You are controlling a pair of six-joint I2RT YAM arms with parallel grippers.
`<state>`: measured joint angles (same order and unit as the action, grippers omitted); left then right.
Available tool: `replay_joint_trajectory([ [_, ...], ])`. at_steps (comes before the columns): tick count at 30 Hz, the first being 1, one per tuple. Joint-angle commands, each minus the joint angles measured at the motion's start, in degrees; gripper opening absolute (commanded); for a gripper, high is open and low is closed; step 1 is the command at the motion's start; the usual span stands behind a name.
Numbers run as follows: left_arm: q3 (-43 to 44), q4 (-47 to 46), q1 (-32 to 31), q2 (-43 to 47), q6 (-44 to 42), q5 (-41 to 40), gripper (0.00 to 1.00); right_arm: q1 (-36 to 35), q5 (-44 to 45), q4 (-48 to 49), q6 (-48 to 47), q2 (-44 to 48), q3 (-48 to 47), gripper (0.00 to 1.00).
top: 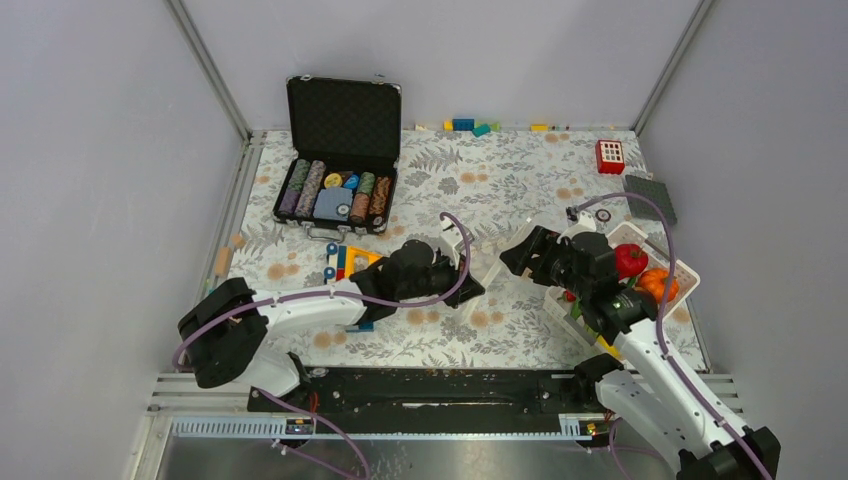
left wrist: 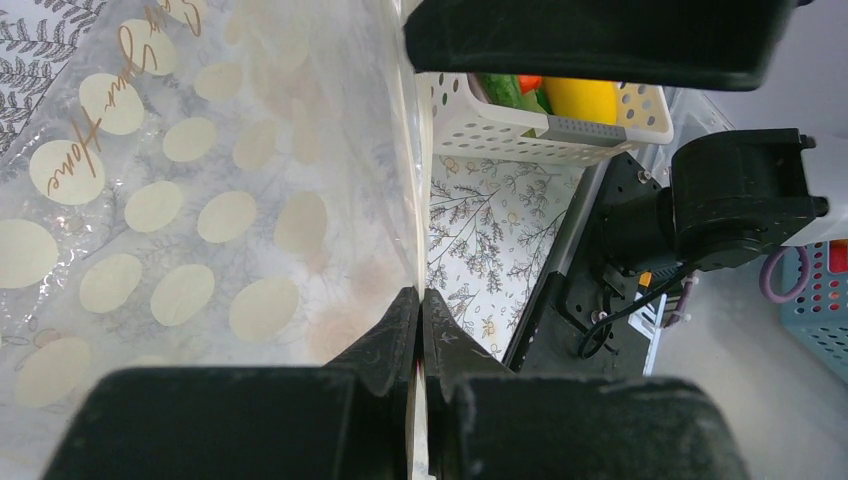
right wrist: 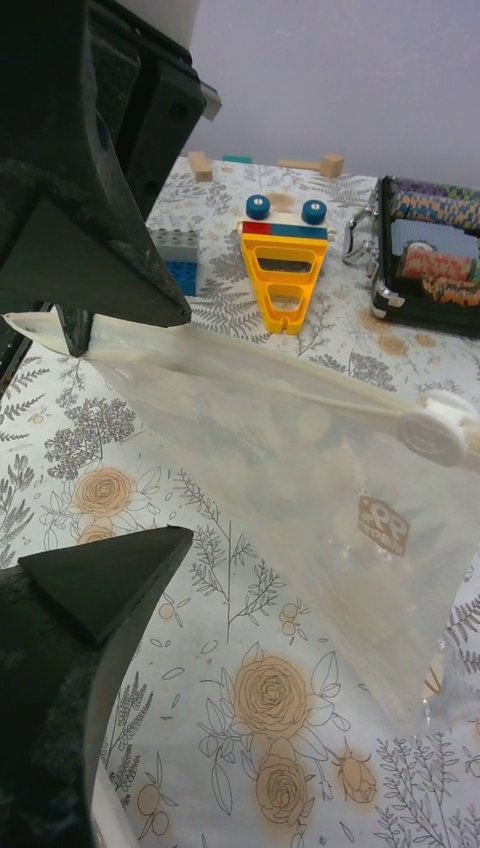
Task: Place the food in the zip-top bag and seal the zipper
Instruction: Open the zipper of the food storage bag at the center of the board.
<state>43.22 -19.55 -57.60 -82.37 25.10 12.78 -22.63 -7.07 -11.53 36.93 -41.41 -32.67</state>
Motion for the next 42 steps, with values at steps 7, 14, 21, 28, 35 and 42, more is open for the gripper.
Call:
replay_joint_trajectory([
  [7,3.1,-1.5,-0.5,-0.4,0.3,-1.4,0.00,-0.6,-0.1,0.5,-0.3,-2.4,-0.7,0.77],
  [14,4.9,1.7,-1.3,-0.5,-2.2,-2.4,0.00,-0.9,0.7,1.4,1.9,-5.0,-0.9,0.72],
  [21,7.6,6.7,-4.3,-1.2,-5.4,-9.3,0.00,-4.0,7.6,-3.6,4.7,-8.8,-4.6,0.64],
  [28,10.7,11.3,-7.3,-2.4,-8.0,-17.4,0.00,-6.4,17.5,-12.1,6.7,-12.4,-8.9,0.57],
  [35,11.4,11.8,-8.8,-2.6,-8.8,-18.4,0.00,-7.3,19.0,-10.9,7.2,-15.1,-9.7,0.52],
  [42,12.2,13.1,-10.9,-3.1,-9.7,-20.9,0.00,-7.7,21.0,-6.7,8.3,-16.1,-9.2,0.45],
])
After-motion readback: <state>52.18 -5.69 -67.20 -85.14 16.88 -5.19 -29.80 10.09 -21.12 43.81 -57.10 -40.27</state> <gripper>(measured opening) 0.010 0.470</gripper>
